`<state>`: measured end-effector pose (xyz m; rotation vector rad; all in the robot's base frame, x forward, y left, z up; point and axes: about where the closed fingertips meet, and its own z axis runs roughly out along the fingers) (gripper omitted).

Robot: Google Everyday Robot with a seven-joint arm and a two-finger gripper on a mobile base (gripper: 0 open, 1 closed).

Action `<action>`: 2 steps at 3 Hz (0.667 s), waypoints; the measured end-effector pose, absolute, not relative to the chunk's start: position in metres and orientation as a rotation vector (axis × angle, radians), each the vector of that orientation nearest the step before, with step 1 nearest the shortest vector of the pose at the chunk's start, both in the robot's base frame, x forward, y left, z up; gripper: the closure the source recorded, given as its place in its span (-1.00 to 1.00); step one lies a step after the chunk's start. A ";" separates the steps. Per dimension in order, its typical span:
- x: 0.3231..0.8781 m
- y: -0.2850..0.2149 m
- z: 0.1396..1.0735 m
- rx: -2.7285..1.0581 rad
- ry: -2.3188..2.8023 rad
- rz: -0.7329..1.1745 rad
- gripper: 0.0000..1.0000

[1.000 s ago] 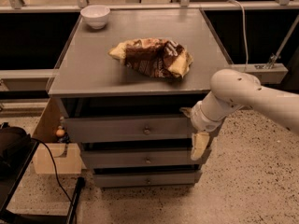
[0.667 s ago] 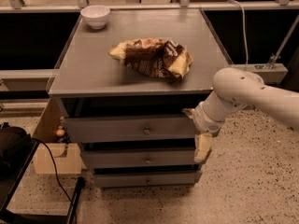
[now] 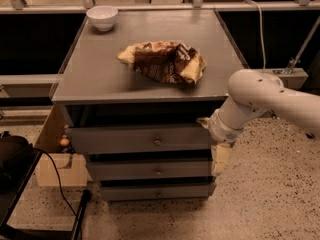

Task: Open top drawer

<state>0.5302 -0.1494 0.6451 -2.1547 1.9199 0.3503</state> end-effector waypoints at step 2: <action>0.524 -0.150 0.648 -2.188 1.936 0.400 -1.00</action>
Offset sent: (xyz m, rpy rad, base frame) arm -0.0046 -0.0018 0.0071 -0.0138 0.0554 0.0171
